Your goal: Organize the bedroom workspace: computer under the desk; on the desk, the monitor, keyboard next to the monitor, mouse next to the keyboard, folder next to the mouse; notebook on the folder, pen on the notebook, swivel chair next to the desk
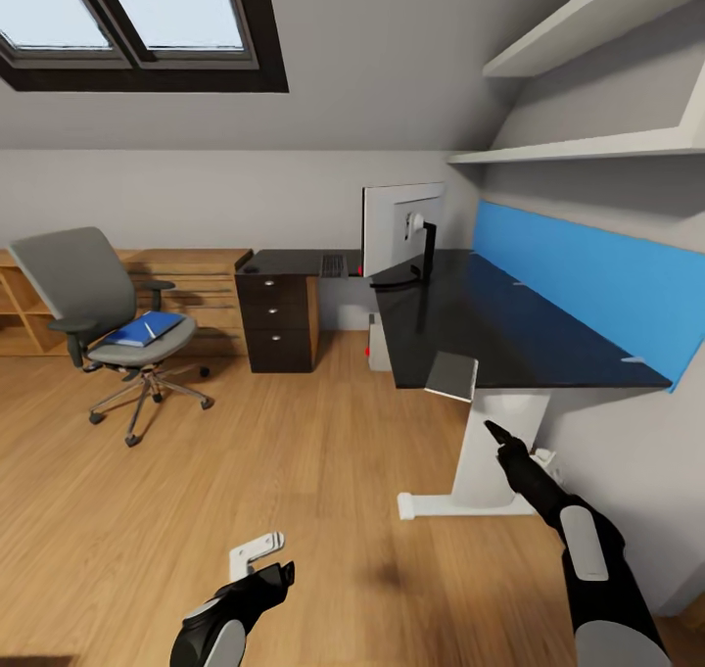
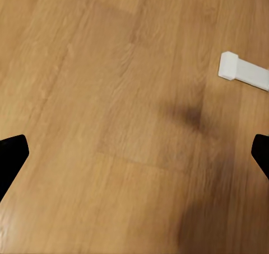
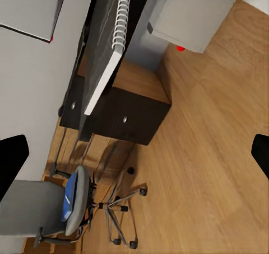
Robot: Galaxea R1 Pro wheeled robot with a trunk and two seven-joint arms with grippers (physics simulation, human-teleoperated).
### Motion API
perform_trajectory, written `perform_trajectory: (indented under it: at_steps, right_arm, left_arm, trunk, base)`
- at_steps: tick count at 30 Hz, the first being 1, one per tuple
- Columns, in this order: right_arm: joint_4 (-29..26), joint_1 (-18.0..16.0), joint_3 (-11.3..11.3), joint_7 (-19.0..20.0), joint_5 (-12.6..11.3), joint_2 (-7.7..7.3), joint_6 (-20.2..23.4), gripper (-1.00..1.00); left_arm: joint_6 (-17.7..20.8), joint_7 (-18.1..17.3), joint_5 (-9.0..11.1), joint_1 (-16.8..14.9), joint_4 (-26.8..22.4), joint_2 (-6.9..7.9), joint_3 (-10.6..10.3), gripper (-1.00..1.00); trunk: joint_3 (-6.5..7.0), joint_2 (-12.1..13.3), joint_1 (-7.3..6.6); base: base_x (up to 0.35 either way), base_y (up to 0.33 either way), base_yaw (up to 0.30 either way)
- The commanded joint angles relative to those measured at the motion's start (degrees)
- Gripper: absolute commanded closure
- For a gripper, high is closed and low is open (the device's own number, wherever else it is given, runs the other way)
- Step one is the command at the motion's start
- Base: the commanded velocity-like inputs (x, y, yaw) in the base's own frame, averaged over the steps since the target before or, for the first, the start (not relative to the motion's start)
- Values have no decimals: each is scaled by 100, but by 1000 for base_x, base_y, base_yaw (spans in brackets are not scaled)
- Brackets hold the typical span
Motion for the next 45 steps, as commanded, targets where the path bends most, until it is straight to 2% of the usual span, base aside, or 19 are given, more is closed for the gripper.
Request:
perform_trajectory:
  at_steps: [1,4,8,32,39,45]
  right_arm:
    - [-4,-7,-26,12,-69,8,50,-100]
    - [-4,-7,-27,9,-235,11,55,-100]
    - [-3,-7,-32,8,-291,12,56,-100]
    - [21,-6,-34,6,-318,13,74,-100]
    - [49,-7,-30,0,-314,20,75,-100]
    - [319,-7,-26,-1,-311,14,75,-100]
  left_arm:
    - [7,57,60,-4,-5,1,-8,-100]
    - [7,54,55,-4,1,0,-10,-100]
    - [7,51,56,-4,3,0,-11,-100]
    - [-19,54,41,-4,74,0,-20,-100]
    - [-35,55,41,-4,75,0,-20,-100]
    - [-37,58,41,-4,75,0,-20,-100]
  trunk:
    - [-6,-3,1]
    - [-6,-3,1]
    - [-6,-3,1]
    - [-6,-3,1]
    - [-6,-3,1]
    - [-6,-3,1]
  base:
    - [105,0,0]
    - [100,0,0]
    - [217,0,0]
    - [168,0,0]
    - [47,0,0]
    - [7,0,0]
